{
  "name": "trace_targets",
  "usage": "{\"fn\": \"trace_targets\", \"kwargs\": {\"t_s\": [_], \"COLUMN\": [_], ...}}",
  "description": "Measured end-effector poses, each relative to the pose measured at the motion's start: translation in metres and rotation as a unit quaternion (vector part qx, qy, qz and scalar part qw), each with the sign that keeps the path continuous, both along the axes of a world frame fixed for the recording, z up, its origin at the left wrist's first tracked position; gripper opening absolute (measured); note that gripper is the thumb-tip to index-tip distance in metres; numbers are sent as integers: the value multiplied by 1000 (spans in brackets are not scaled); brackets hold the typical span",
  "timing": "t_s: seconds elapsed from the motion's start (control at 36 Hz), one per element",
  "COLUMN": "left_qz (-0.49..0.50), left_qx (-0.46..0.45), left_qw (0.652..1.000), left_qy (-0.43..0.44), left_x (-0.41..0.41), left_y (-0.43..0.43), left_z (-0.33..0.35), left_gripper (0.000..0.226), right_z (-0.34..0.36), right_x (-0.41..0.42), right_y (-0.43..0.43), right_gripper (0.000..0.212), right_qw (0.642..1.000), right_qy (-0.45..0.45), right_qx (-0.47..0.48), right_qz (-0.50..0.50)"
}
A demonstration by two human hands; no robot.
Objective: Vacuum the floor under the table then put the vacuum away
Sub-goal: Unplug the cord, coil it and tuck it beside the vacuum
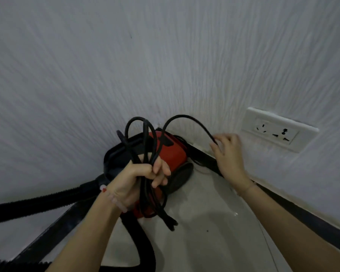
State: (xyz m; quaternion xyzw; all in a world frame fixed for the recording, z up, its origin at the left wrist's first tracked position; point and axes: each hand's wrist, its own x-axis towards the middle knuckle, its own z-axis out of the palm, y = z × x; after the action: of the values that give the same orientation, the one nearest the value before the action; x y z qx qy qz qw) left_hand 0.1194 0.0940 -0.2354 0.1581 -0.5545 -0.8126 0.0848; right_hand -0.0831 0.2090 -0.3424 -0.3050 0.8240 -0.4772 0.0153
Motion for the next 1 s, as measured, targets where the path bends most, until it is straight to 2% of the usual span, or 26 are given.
{"fn": "trace_targets", "kwargs": {"t_s": [0.06, 0.11, 0.17, 0.22, 0.28, 0.33, 0.44, 0.5, 0.56, 0.58, 0.61, 0.69, 0.75, 0.81, 0.86, 0.89, 0.92, 0.97, 1.0], "left_qz": [52, 120, 182, 215, 222, 214, 174, 195, 215, 221, 230, 287, 339, 366, 365, 357, 346, 323, 312], "left_qx": [29, 51, 22, -18, -12, 30, 130, 175, 157, 123, 101, 81, 121, 173, 182, 178, 172, 173, 177], "left_qw": [998, 991, 983, 974, 970, 970, 973, 964, 963, 966, 965, 950, 930, 913, 911, 915, 920, 927, 929], "left_qy": [7, -3, -29, -67, -98, -109, -75, -43, -44, -56, -70, -96, -79, -56, -58, -62, -67, -82, -91], "left_x": [-6, -21, -41, -61, -77, -87, -88, -81, -74, -72, -69, -67, -67, -66, -64, -63, -63, -63, -64], "left_y": [-6, -11, -10, 1, 17, 33, 52, 53, 51, 50, 49, 41, 37, 33, 32, 32, 34, 39, 41], "left_z": [1, -6, -20, -35, -50, -61, -75, -79, -78, -80, -78, -75, -73, -72, -74, -75, -78, -81, -83], "left_gripper": [12, 22, 40, 47, 37, 21, 30, 23, 21, 12, 5, 8, 10, 11, 14, 15, 16, 17, 18], "right_z": [-2, -2, 3, 5, 5, 3, 2, 5, 7, 5, 4, -2, -9, -21, -34, -40, -44, -48, -47], "right_x": [4, 13, 26, 39, 49, 53, 47, 45, 48, 51, 55, 62, 62, 57, 49, 44, 41, 37, 35], "right_y": [-4, 0, 8, 17, 22, 22, 24, 26, 28, 29, 30, 34, 39, 44, 46, 46, 44, 35, 31], "right_gripper": [19, 14, 15, 19, 25, 28, 33, 35, 38, 38, 39, 38, 31, 26, 24, 26, 35, 46, 45], "right_qw": [1000, 995, 973, 958, 954, 959, 955, 952, 946, 941, 933, 903, 891, 892, 895, 884, 859, 768, 718], "right_qy": [14, -71, -177, -211, -202, -180, -204, -179, -142, -140, -156, -248, -322, -388, -427, -457, -504, -633, -686], "right_qx": [10, -28, -95, -144, -163, -133, -55, -19, 12, 19, 18, -31, -100, -139, -87, -48, -27, -54, -79], "right_qz": [5, 59, 112, 130, 150, 172, 208, 246, 292, 308, 324, 349, 303, 187, 96, 79, 78, 86, 91]}}
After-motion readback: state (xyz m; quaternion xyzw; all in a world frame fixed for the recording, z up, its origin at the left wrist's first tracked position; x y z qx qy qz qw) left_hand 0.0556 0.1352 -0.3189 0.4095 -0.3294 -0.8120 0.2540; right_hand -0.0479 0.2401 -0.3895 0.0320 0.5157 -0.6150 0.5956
